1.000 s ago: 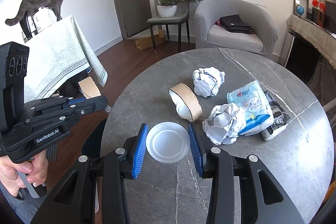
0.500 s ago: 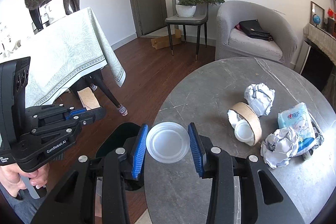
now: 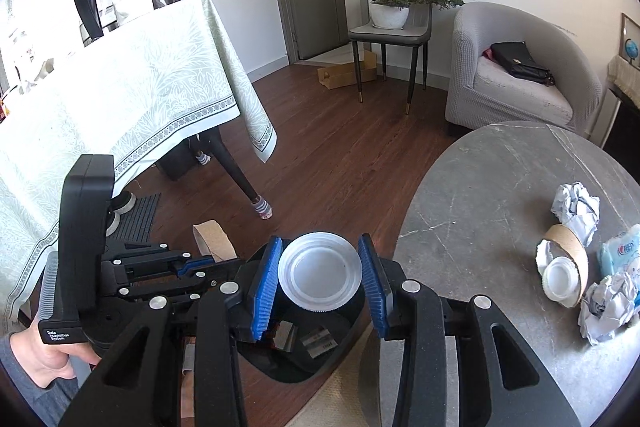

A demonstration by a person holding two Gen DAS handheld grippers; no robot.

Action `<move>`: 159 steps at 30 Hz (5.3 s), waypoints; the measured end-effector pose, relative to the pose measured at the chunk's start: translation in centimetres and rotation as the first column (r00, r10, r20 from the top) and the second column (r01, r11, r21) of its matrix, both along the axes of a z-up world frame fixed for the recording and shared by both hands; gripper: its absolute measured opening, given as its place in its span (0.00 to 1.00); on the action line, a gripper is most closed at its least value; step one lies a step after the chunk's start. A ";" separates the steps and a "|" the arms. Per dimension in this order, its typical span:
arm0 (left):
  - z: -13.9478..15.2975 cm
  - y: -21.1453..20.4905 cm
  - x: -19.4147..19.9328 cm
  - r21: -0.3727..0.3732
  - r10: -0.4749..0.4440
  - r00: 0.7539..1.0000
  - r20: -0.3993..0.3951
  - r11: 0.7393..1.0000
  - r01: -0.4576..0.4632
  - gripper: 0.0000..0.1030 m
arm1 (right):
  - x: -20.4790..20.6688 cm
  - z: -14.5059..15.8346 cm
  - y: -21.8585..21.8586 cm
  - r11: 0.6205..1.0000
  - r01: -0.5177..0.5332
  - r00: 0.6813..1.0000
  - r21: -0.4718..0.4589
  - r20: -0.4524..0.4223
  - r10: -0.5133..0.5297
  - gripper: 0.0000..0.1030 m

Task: Collect trash
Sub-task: 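Carry the tape roll and lid to the bin while the left tool releases the tape, then lower the white lid into the green bin and open the right tool, then move both open tools from the bin back over the marble table, then close the right tool on a crumpled paper ball while the left tool grasps the tape roll with cup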

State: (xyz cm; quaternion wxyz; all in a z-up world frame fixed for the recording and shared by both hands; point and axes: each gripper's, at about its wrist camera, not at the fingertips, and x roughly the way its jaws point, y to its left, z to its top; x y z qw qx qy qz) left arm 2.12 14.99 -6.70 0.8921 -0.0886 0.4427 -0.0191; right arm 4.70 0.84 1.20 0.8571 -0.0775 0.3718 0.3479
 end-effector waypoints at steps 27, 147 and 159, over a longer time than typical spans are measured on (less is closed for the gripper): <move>-4.1 5.9 0.3 -0.083 0.102 0.987 -0.126 0.990 -0.112 0.31 | -0.2 -5.5 8.8 0.986 -0.098 0.991 -0.132 -0.099 0.085 0.38; 8.2 -16.3 7.1 -0.057 -0.286 0.916 0.283 0.948 0.313 0.71 | 4.4 -0.5 -19.2 0.958 0.278 0.960 -0.078 -0.005 -0.279 0.63; 6.8 -18.6 8.1 0.000 -0.356 0.906 0.228 0.931 0.366 0.77 | 4.7 -0.6 -18.6 0.973 0.209 0.977 -0.093 -0.024 -0.212 0.45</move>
